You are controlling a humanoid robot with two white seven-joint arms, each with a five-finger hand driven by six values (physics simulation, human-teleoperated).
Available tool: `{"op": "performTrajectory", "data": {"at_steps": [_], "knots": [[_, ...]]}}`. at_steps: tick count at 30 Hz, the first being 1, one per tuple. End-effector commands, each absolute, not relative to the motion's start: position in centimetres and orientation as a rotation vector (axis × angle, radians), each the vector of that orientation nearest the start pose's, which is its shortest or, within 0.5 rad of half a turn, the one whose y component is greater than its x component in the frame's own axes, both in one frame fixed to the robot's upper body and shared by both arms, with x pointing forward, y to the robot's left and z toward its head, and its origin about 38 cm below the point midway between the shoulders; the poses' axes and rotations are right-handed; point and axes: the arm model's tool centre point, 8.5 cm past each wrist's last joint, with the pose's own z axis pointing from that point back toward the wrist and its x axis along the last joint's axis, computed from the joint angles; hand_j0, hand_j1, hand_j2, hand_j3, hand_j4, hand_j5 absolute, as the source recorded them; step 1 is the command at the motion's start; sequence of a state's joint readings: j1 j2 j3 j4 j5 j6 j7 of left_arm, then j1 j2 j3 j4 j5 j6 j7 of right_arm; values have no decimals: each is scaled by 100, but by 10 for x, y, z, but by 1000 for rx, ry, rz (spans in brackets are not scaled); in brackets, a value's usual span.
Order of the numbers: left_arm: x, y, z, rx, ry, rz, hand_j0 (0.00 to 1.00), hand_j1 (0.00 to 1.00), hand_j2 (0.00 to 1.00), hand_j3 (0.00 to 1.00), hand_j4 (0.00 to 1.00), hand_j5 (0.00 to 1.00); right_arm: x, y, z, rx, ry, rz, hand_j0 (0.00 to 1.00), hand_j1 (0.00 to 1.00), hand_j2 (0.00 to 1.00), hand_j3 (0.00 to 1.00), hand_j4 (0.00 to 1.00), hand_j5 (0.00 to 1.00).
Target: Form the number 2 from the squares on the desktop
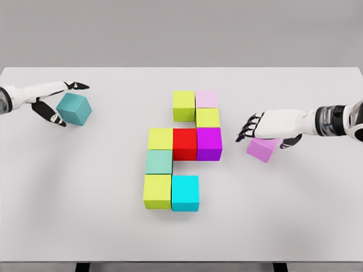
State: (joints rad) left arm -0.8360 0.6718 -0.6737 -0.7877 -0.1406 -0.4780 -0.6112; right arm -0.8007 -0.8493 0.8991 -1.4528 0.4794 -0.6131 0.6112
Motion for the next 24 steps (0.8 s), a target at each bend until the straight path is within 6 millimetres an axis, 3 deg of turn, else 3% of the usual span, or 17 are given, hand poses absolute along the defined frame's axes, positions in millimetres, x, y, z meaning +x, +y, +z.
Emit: {"op": "performTrajectory", "data": {"at_steps": [1, 3, 11, 13, 16, 18, 24], "knots": [[508, 398, 163, 283, -1160, -1488, 100, 100, 100, 100, 100, 100, 430, -281, 189, 450, 1491, -3246, 69, 69, 69, 69, 69, 69], [508, 398, 162, 283, -1156, -1486, 100, 100, 100, 100, 100, 100, 429, -281, 187, 439, 1483, -3251, 61, 61, 61, 61, 61, 61], [508, 399, 161, 284, -1152, -1483, 100, 100, 100, 100, 100, 100, 427, -281, 182, 421, 1479, -3261, 49, 49, 49, 49, 49, 49], [509, 395, 158, 277, -1152, -1480, 99, 99, 99, 99, 99, 99, 427, -282, 183, 426, 1482, -3261, 48, 48, 48, 48, 48, 48], [509, 397, 157, 281, -1138, -1477, 86, 86, 86, 86, 86, 86, 429, -283, 186, 419, 1525, -3256, 49, 49, 49, 49, 49, 49], [509, 400, 154, 286, -1121, -1464, 84, 84, 84, 84, 84, 84, 429, -283, 189, 398, 1573, -3249, 51, 51, 51, 51, 51, 51], [508, 400, 153, 285, -1113, -1467, 78, 78, 78, 78, 78, 78, 420, -296, 216, 419, 1632, -3214, 53, 53, 53, 53, 53, 53]]}}
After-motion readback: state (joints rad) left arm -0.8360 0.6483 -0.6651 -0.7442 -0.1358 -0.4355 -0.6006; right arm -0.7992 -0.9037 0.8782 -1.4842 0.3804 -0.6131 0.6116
